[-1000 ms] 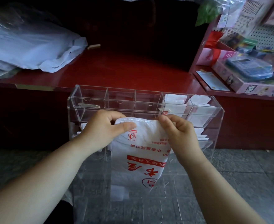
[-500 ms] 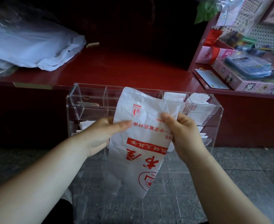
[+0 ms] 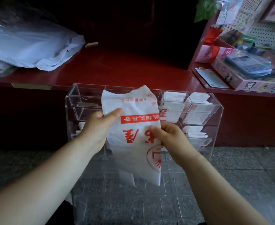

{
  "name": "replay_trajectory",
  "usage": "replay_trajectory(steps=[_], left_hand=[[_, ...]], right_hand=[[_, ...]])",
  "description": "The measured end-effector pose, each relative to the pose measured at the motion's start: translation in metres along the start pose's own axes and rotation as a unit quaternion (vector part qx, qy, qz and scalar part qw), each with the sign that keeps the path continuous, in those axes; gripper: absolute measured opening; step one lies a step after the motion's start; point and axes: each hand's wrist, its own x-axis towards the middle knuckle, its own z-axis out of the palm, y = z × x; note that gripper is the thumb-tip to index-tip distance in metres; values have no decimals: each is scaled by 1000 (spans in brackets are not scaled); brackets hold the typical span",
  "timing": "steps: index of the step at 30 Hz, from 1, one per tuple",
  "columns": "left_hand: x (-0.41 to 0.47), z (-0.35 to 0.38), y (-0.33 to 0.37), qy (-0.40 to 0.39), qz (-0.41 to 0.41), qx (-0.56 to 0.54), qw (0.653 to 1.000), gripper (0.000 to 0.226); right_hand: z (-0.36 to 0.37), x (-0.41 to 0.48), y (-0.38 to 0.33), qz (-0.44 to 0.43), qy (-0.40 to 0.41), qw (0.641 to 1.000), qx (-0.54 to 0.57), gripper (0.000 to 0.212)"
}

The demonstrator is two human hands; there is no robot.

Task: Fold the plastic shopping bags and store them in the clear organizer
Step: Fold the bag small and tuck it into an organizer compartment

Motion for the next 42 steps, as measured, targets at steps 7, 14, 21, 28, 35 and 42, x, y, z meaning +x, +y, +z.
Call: replay_trajectory(steps=[7,14,21,28,35,42], left_hand=[[15,-24,23,39,28,-87,995,17],[17,-64,52,-4,17,-142,990,36],[15,-91,59,-123,-61,-58,989,70],[17,-93,51,-130,-145,52,979,76],[8,-71,43,-142,-149,159,966,55],[18,-74,48,-53,-25,-80,995,48]], right_hand=[[5,1,15,37,-62,991,-110,15],[-24,7,17,46,-56,997,-38,5],[-59,7,13,120,-144,982,3,39],[-74,6,10,116,-200,973,-4,62],[-77,8,11,78,-129,982,113,66],[-65,13,10,-31,-231,953,192,57]])
